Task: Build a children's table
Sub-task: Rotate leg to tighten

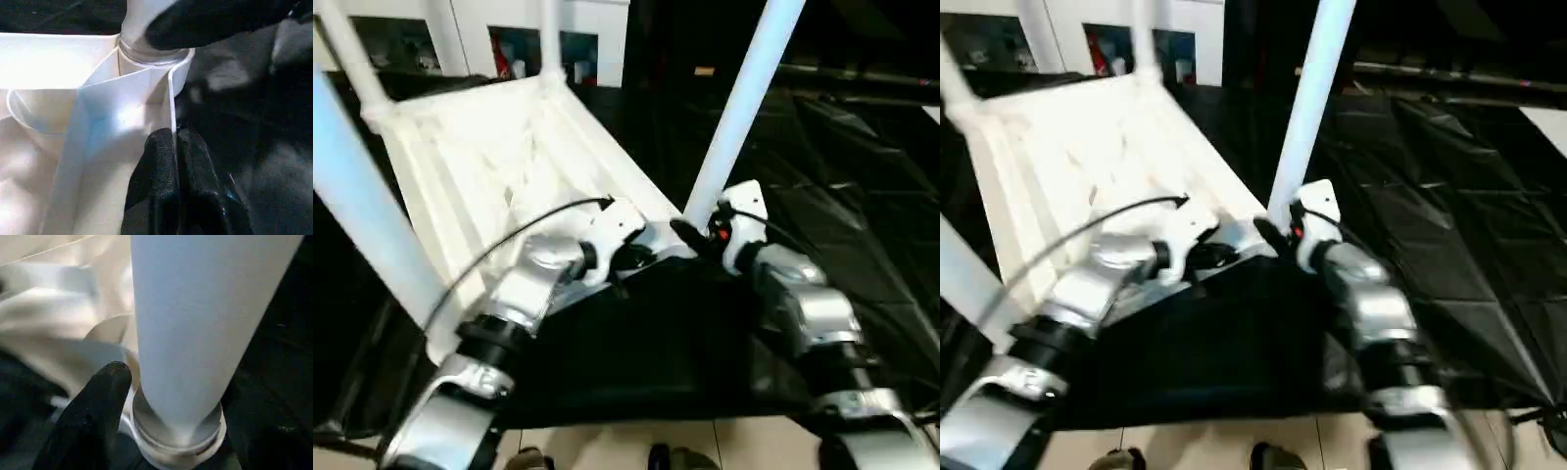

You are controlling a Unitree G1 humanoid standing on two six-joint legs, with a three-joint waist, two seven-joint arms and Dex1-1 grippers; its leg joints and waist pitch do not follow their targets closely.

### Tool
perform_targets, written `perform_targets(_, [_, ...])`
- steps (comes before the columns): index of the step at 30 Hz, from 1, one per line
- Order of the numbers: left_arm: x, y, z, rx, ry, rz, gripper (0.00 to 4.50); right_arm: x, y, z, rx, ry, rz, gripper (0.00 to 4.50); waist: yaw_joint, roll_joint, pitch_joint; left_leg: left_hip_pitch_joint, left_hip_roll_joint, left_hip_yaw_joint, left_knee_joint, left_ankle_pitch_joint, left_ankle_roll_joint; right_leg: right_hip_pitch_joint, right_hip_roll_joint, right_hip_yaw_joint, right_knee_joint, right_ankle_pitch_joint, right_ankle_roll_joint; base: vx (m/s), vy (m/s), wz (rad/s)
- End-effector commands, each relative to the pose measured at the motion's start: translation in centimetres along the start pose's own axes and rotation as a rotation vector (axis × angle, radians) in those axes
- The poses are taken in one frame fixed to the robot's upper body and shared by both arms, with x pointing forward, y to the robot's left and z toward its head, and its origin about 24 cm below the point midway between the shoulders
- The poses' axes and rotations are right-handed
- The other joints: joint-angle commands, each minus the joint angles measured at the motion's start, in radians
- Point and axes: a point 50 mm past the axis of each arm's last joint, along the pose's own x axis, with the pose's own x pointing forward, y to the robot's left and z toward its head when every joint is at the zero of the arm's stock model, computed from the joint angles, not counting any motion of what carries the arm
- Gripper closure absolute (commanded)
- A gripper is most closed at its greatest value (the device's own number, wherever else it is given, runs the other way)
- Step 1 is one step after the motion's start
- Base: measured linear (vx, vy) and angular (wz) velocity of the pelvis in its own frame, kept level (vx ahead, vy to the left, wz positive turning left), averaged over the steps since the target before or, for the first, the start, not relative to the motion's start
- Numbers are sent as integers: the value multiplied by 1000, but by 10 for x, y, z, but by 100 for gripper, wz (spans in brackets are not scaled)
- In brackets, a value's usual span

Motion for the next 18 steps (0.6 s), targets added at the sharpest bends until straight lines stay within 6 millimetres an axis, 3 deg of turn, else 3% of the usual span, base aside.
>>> perform_targets(1, [-2, -9, -11, -3, -2, -121, 450, -1, 27, -1, -60, 34, 314, 158, 8, -2, -56, 7, 10, 9, -57, -233, 71, 52, -20, 16, -58, -214, -174, 0, 0, 0])
perform_targets(3, [-8, -10, -11, 12, -12, -174, 450, -9, 26, -1, -87, 57, 371, 158, 12, 0, -54, 7, 10, 12, -55, -213, 92, 53, -21, 16, -54, -181, -198, 0, 0, 0])
perform_targets(6, [-19, -13, -12, 32, -22, -267, 450, -18, 23, 0, -121, 90, 437, 158, 17, 0, -53, 11, 14, 12, -57, -217, 89, 54, -24, 16, -54, -197, -215, 0, 0, 0])
perform_targets(10, [-32, -20, -15, 19, -15, -384, 450, -26, 20, 1, -149, 131, 503, 158, 17, 1, -54, 13, 17, 12, -58, -229, 76, 51, -25, 17, -51, -220, -220, 0, 0, 0])
perform_targets(12, [-35, -22, -15, 12, -14, -406, 450, -28, 21, 1, -152, 140, 532, 158, 20, 2, -55, 15, 18, 14, -55, -207, 82, 52, -25, 18, -46, -179, -235, 0, 0, 0])
perform_targets(13, [-36, -23, -16, 8, -14, -415, 450, -29, 23, 0, -150, 150, 565, 158, 19, -4, -53, 13, 15, 16, -54, -193, 88, 53, -22, 17, -44, -159, -240, 0, 0, 0])
perform_targets(18, [-38, -25, -17, 6, -19, -442, 450, -32, 26, 1, -146, 164, 635, 172, 23, -6, -53, 13, 14, 16, -51, -177, 95, 55, -26, 18, -42, -162, -241, 0, 0, 0])
